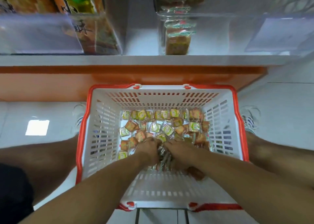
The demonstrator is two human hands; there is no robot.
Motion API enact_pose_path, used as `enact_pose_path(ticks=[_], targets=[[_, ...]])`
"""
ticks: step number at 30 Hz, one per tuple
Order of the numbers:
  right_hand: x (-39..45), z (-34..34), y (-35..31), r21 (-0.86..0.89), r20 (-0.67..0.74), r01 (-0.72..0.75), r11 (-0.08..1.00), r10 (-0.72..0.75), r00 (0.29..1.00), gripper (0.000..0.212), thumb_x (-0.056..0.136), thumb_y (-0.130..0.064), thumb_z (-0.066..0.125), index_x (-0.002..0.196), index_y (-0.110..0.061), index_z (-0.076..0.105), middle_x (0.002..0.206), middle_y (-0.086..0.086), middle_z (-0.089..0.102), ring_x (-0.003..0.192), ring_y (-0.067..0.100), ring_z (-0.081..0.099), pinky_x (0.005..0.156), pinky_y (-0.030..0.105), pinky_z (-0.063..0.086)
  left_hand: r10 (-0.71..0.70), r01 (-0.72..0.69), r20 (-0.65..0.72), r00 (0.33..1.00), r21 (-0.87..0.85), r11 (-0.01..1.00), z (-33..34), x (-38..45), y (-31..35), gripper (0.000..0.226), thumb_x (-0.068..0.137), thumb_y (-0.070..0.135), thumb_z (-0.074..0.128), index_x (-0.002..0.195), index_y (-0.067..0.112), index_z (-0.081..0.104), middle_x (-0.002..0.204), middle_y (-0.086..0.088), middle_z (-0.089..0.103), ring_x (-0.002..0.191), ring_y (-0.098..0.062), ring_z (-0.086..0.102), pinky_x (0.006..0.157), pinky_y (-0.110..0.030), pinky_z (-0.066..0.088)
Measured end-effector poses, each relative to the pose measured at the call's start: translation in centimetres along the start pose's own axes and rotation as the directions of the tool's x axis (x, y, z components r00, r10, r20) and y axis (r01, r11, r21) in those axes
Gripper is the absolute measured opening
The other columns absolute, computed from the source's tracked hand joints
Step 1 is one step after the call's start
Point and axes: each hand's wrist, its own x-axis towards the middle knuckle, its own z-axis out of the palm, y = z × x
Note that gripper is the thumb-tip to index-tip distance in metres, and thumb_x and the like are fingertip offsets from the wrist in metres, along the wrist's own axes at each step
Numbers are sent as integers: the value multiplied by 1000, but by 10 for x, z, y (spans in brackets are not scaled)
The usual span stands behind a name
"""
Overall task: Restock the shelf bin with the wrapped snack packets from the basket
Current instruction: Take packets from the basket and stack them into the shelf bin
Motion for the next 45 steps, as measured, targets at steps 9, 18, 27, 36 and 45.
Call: enact_pose_path(ticks=[9,18,27,36,45], targets=[[-6,4,-14,-75,-62,-75,994,70,996,56,90,-19,58,143,-20,39,144,9,45,135,31,36,103,48,39,57,-57,-87,995,1,998,23,4,9,41,95,14,58,136,17,58,157,-7,41,139,-29,46,112,-39,44],[-9,3,-16,-177,-185,-95,980,61,981,42,95,-16,53,137,-13,49,135,13,57,130,32,45,105,46,37,10,-26,-158,987,-100,995,18,6,5,23,90,6,68,111,15,72,146,0,53,112,-22,68,94,-32,55],[-6,2,-4,0,-259,-22,1000,21,966,45,97,-9,56,139,-22,46,117,10,65,110,28,62,93,41,51,-164,83,-122,979,-498,863,-9,-4,2,21,90,6,67,98,25,73,94,-2,74,71,-16,69,62,-27,58],[-64,-134,3,385,-214,52,922,34,976,44,81,-34,82,120,-23,63,101,-6,61,96,19,59,72,28,40,-45,138,139,989,-801,583,-123,-41,-5,42,98,-6,35,96,11,74,99,-19,61,55,-22,65,49,-32,56],[-229,-270,-57,274,-620,386,881,-145,771,40,73,-35,88,106,-39,65,94,-19,73,84,-2,68,76,24,55,408,76,268,873,-900,429,-254,-159,43,29,98,26,54,114,10,72,110,-13,74,94,-26,74,76,-46,65]])
